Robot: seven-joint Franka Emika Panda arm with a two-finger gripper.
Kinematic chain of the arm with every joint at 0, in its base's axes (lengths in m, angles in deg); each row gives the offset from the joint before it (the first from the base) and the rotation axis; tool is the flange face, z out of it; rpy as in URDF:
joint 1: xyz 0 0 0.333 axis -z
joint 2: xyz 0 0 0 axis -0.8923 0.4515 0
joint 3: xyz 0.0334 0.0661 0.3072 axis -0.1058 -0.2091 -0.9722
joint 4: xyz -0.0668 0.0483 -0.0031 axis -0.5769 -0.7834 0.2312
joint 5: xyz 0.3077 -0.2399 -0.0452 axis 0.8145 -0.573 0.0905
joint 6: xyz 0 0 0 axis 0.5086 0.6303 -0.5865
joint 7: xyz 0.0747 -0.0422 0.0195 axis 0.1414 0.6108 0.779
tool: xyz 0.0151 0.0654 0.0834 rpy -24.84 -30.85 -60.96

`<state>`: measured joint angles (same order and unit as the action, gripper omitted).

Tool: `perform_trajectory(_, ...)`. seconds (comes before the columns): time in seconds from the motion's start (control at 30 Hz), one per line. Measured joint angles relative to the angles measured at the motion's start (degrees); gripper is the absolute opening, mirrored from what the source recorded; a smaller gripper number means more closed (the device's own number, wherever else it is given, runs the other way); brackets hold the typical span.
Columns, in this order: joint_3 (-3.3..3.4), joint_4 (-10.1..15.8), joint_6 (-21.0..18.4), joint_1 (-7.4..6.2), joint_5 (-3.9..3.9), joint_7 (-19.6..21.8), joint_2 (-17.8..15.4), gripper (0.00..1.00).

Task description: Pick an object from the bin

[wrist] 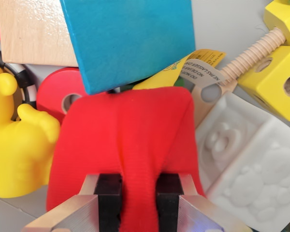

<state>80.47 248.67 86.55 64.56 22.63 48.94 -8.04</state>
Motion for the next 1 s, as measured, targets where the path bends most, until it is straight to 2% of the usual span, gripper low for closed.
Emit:
perform_trajectory(0.27,0.00,-0.3,-0.5,0.00,0.00,0.0,-0.2,0.00)
perform_trajectory(0.47,0.00,-0.2,-2.0,0.00,0.00,0.0,-2.1,0.00)
perform_trajectory(1.0,0.00,0.3,-10.8,0.00,0.00,0.0,-11.5,0.00)
